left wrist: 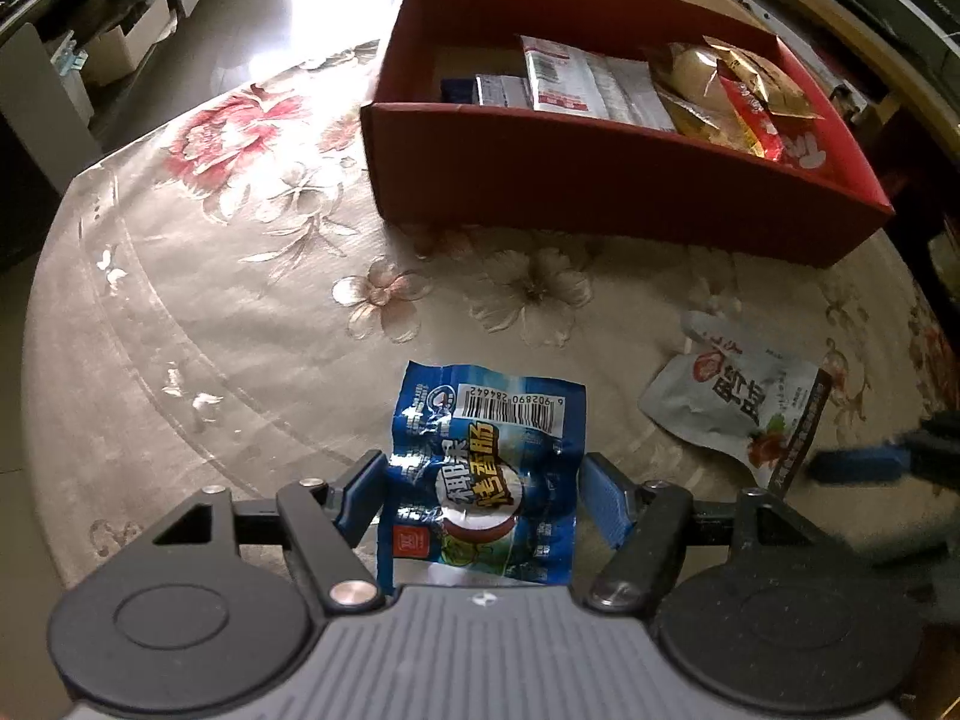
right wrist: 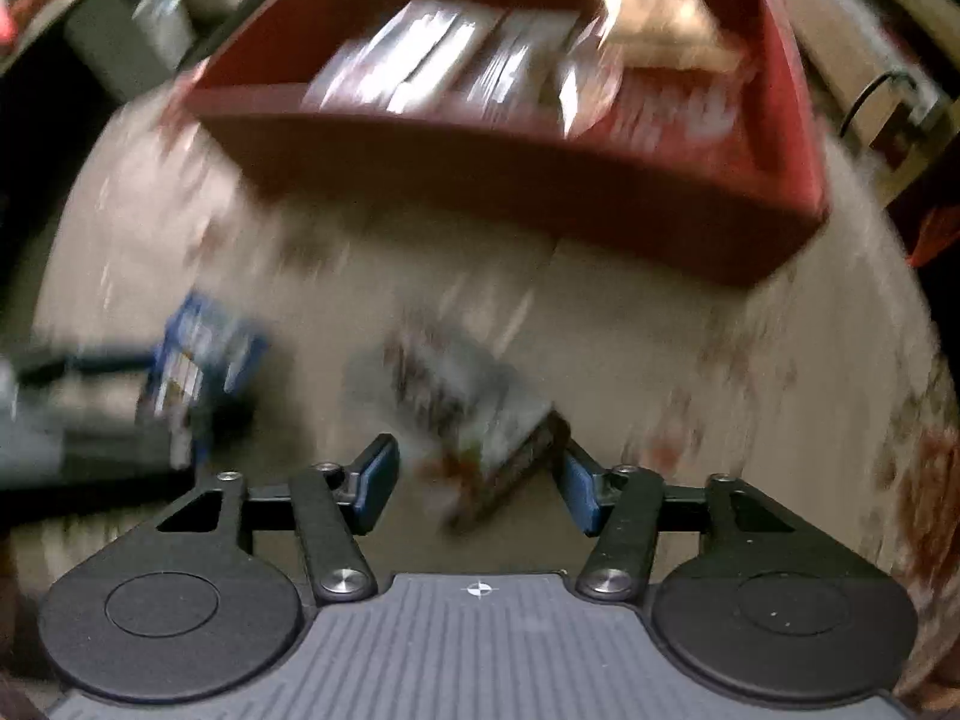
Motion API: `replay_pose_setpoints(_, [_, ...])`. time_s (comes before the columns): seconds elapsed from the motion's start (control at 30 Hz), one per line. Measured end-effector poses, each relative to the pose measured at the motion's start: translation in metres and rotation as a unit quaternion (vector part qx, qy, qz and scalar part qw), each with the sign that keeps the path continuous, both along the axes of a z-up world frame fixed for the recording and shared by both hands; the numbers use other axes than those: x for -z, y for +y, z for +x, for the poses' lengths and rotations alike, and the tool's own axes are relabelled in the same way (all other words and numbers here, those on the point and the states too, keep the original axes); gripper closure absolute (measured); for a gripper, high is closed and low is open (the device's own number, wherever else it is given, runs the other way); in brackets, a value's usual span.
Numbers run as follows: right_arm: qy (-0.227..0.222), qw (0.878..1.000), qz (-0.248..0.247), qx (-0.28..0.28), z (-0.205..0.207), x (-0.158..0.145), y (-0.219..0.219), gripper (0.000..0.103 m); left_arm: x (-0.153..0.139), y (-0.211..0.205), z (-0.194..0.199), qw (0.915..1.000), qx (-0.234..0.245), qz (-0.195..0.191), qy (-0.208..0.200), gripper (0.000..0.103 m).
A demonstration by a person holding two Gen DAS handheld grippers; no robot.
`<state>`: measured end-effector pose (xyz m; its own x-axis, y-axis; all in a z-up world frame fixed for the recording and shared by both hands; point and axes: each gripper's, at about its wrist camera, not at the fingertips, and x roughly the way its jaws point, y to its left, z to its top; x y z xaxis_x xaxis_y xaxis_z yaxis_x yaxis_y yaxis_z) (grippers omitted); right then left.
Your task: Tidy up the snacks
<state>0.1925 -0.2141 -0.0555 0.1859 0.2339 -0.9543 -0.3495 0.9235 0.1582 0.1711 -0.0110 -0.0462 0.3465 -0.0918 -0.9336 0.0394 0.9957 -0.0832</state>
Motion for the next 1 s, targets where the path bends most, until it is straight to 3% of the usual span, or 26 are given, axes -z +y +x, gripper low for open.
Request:
replay_pose_setpoints(0.1, [-0.015,0.998,-0.006,-0.053,-0.019,-0.006,0.003,0.033,0.002,0.005,-0.001,1.0000,-0.001,-0.001,0.002,0.030])
replay_pose_setpoints(0.23, [-0.098,0.987,-0.059,-0.111,-0.012,-0.014,0.022,0.015,0.003,0.003,0.001,1.0000,0.002,0.000,0.003,0.030])
replay_pose_setpoints(0.43, [-0.104,0.976,-0.088,-0.169,0.015,0.011,0.052,0.017,0.003,-0.001,-0.001,0.9999,0.010,0.010,-0.001,0.030])
replay_pose_setpoints(0.5, [-0.100,0.978,-0.081,-0.165,0.016,0.011,0.052,0.020,0.002,-0.003,-0.002,0.9998,0.012,0.014,0.000,0.030])
replay_pose_setpoints(0.63, [-0.078,0.988,-0.045,-0.123,0.013,0.008,0.036,0.037,0.002,-0.009,-0.006,0.9995,0.023,0.023,-0.001,0.030])
replay_pose_setpoints(1.0, [-0.075,0.992,-0.065,-0.080,-0.010,0.007,0.013,0.036,0.003,-0.018,-0.014,0.9984,0.040,0.038,-0.004,0.030])
